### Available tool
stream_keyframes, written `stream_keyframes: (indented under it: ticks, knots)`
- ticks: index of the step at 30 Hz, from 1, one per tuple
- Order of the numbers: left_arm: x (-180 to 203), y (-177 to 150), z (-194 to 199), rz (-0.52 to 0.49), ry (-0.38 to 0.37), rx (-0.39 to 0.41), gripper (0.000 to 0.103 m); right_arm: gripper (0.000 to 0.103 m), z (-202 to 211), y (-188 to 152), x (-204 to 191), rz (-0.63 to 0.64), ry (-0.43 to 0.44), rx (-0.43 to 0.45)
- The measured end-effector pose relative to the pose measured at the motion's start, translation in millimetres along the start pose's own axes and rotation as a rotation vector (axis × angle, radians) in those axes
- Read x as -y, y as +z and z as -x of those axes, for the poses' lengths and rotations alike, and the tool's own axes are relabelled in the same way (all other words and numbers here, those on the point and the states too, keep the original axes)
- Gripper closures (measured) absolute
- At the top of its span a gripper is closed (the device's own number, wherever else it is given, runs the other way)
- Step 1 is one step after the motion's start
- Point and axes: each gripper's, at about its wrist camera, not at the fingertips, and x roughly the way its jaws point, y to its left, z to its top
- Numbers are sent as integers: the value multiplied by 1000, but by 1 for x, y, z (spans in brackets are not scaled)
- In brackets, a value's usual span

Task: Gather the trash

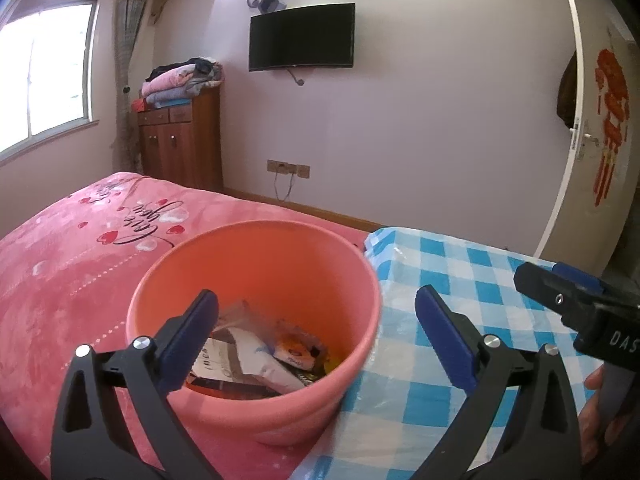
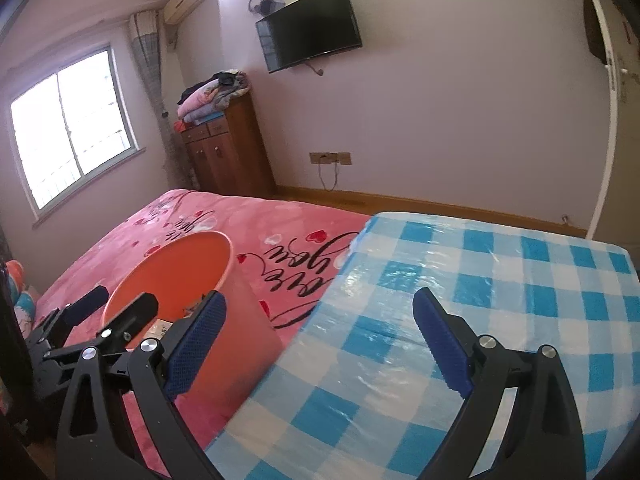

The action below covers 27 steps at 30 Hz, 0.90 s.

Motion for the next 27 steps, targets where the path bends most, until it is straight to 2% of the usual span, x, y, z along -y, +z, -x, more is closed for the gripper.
stream_keyframes:
  ticks: [9,15,27]
  knots:
    - [26,-5,11,-24,-63,4,4,8,27,-15,29,-36,-55,31]
    - [49,-13,16,-38,-108,6,4,5,46,-27,48,-61,-62,52]
    - [96,-29,21,-92,-178,0,4,5,76,-51,90,-103,-174,84]
